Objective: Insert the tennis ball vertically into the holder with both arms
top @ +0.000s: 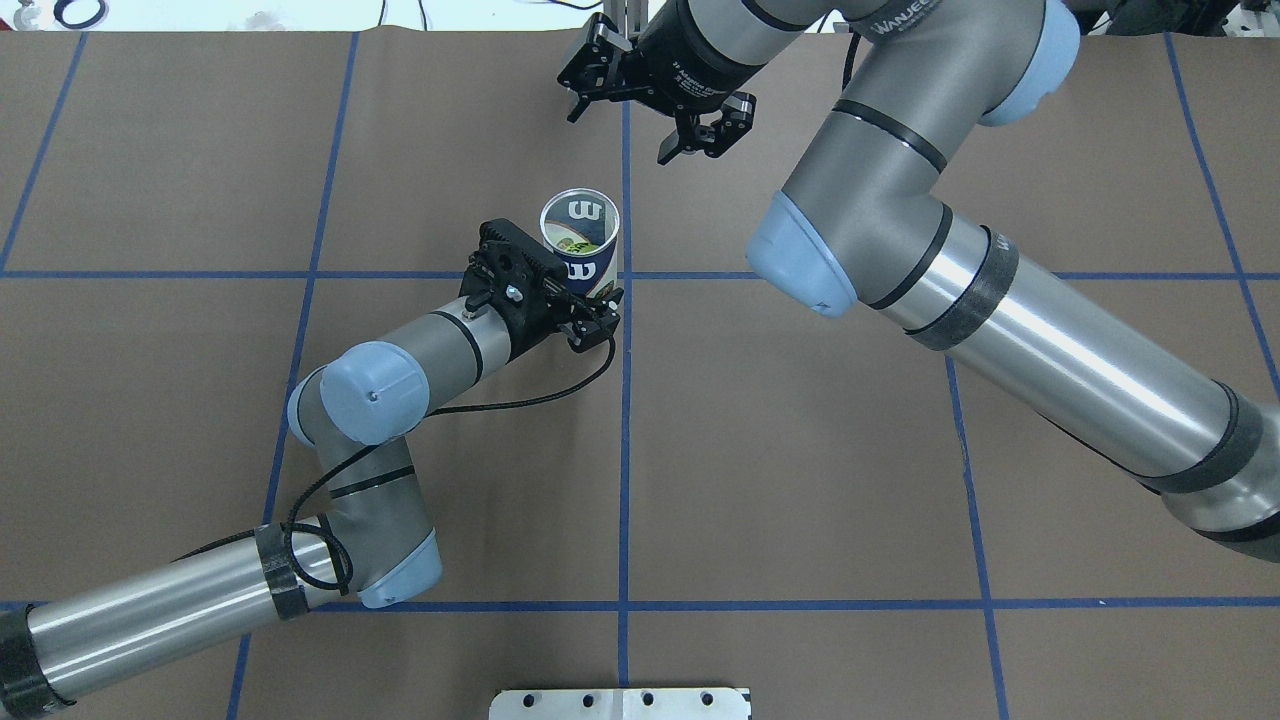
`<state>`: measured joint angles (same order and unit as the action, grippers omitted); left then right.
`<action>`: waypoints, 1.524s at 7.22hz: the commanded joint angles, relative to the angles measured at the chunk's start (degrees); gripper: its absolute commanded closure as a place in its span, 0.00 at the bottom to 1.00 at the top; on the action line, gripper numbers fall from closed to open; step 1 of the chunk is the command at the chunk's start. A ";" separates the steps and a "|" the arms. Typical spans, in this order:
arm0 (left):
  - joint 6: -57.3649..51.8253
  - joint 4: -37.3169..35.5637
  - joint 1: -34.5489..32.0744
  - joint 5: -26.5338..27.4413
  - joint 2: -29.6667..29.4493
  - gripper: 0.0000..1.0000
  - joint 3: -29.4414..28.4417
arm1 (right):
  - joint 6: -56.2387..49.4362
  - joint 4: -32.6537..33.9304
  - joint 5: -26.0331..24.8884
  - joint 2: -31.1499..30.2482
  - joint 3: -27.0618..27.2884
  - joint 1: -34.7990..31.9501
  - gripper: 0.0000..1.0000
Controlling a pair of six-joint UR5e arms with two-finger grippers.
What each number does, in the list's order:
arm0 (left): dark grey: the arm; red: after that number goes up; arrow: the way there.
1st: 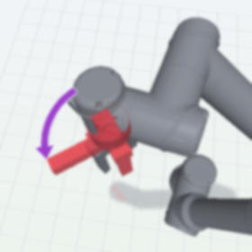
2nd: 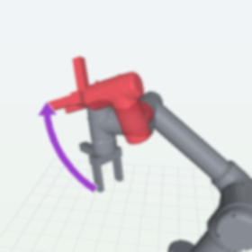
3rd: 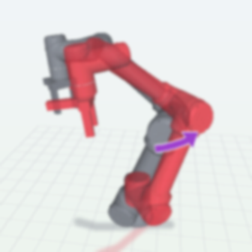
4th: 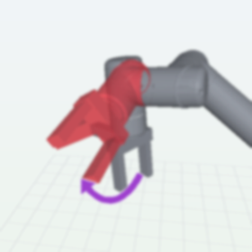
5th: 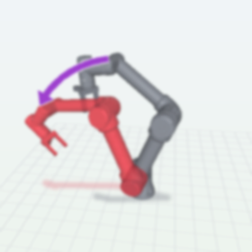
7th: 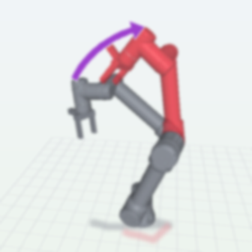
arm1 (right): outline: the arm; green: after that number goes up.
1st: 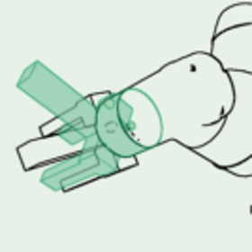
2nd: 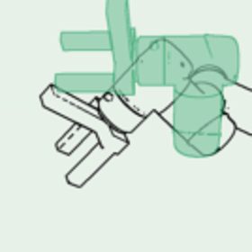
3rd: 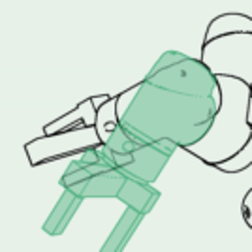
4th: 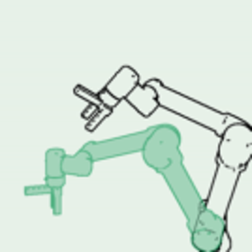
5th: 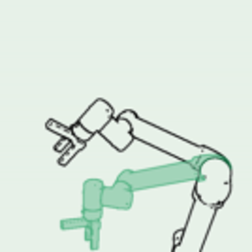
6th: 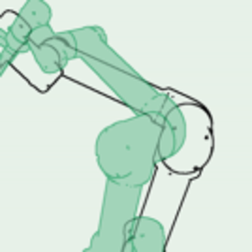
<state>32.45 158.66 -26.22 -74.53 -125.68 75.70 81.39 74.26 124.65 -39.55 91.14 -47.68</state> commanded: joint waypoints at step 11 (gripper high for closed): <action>-0.37 -8.32 -2.39 -18.42 32.47 0.01 34.72 | -5.49 0.79 7.62 -6.73 3.76 -8.46 0.00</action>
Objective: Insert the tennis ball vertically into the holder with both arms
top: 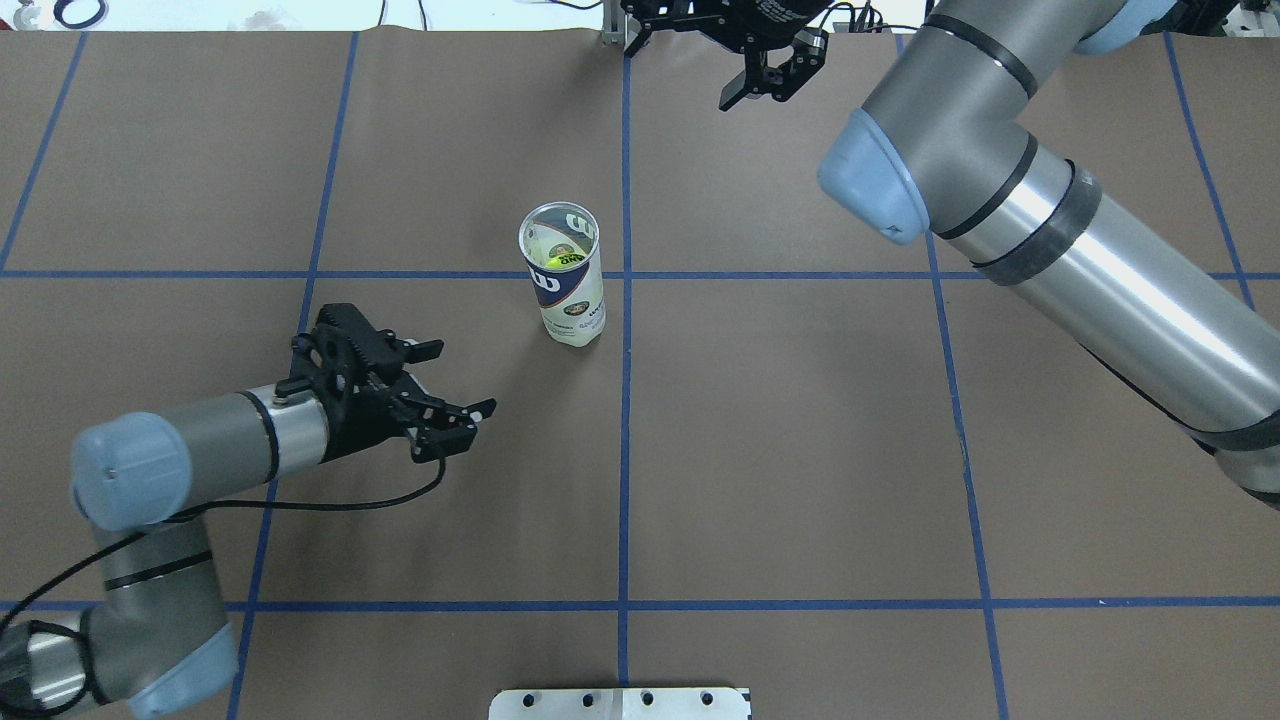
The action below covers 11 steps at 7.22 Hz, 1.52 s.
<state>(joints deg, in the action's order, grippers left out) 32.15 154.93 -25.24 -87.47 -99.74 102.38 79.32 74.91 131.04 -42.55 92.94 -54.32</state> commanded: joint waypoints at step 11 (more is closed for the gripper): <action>-26.15 -55.86 -57.62 -36.90 -1.69 0.00 -5.78 | -91.93 23.35 4.74 -42.59 0.32 -31.08 0.00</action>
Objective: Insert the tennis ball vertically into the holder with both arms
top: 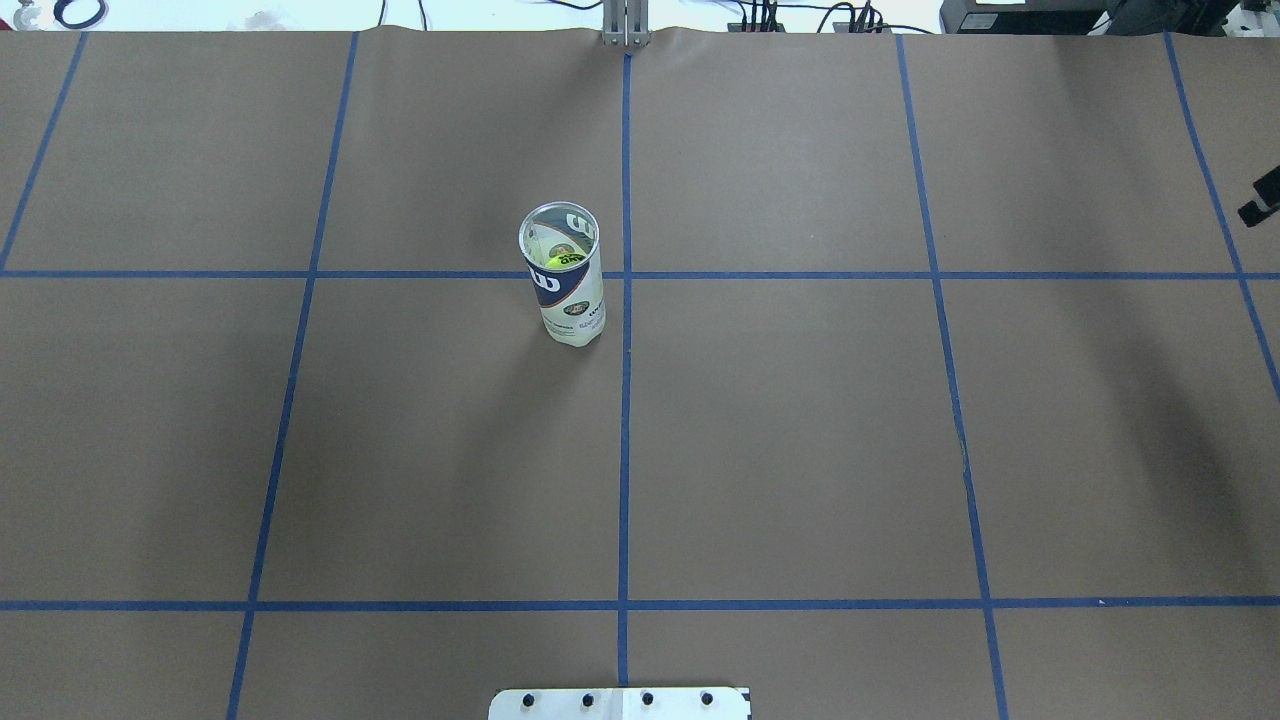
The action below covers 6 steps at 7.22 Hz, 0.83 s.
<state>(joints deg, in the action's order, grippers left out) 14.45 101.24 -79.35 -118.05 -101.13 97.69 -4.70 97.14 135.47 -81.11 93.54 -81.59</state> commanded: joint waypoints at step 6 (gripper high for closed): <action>-19.20 -7.87 -7.40 -13.43 9.99 0.00 -9.49 | -0.27 0.77 -0.47 -9.40 3.99 -8.23 0.00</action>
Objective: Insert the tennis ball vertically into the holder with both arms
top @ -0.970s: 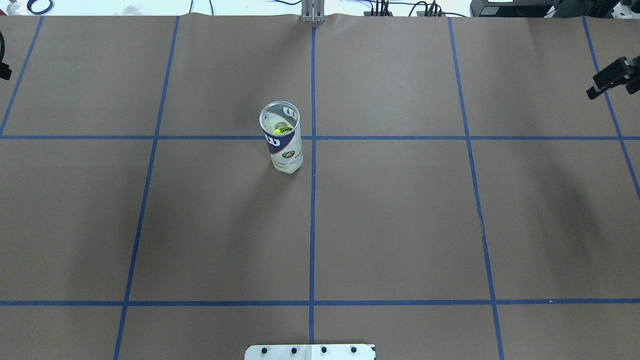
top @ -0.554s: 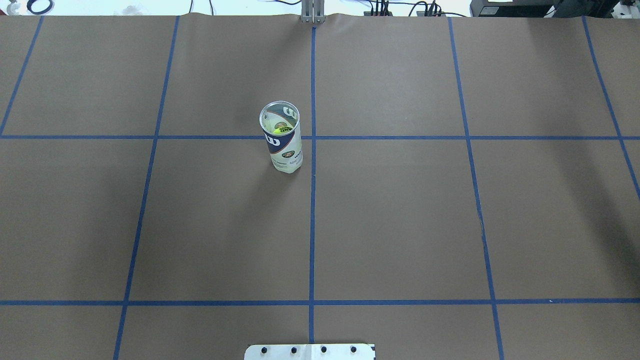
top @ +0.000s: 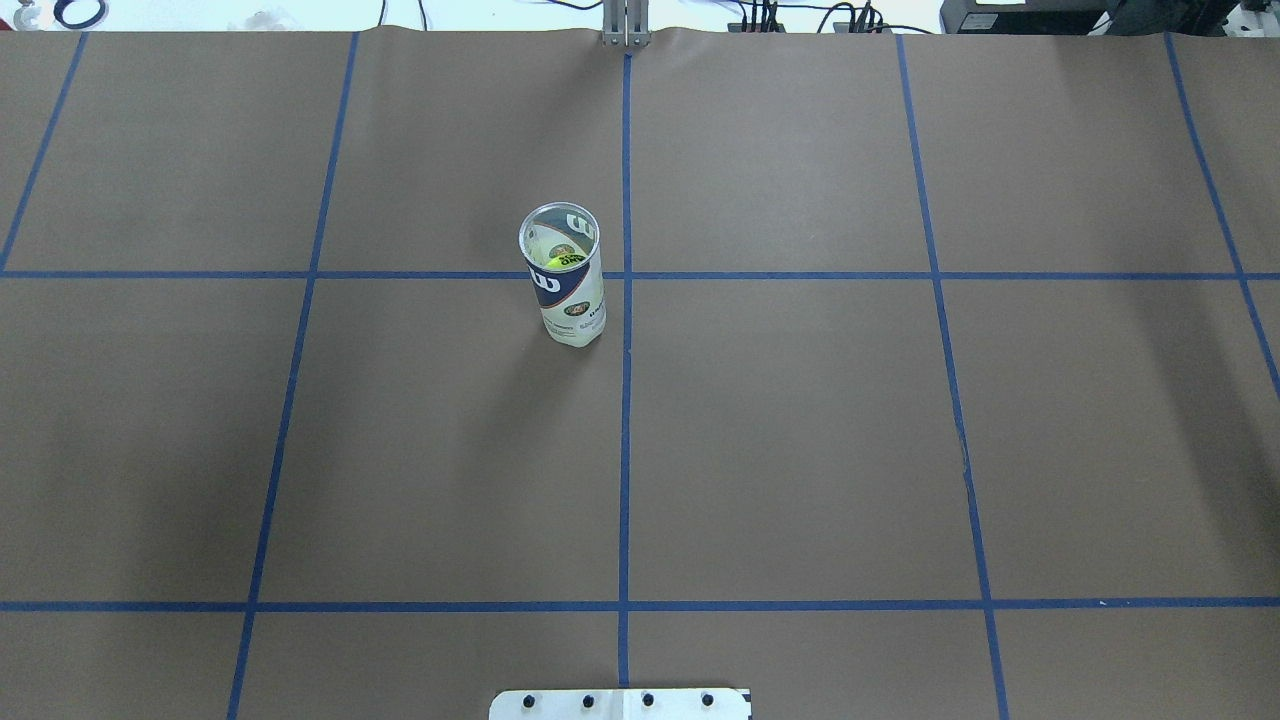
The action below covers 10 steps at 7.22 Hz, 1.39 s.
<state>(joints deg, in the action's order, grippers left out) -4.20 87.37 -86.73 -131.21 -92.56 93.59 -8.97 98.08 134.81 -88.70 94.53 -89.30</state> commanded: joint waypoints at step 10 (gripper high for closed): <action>5.43 4.48 -0.28 -4.32 1.24 0.00 -0.08 | 4.75 -0.17 0.19 -1.39 3.47 -0.52 0.00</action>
<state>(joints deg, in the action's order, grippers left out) 1.30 91.93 -86.95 -135.50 -91.22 93.36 -4.29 97.91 135.03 -90.31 98.03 -89.82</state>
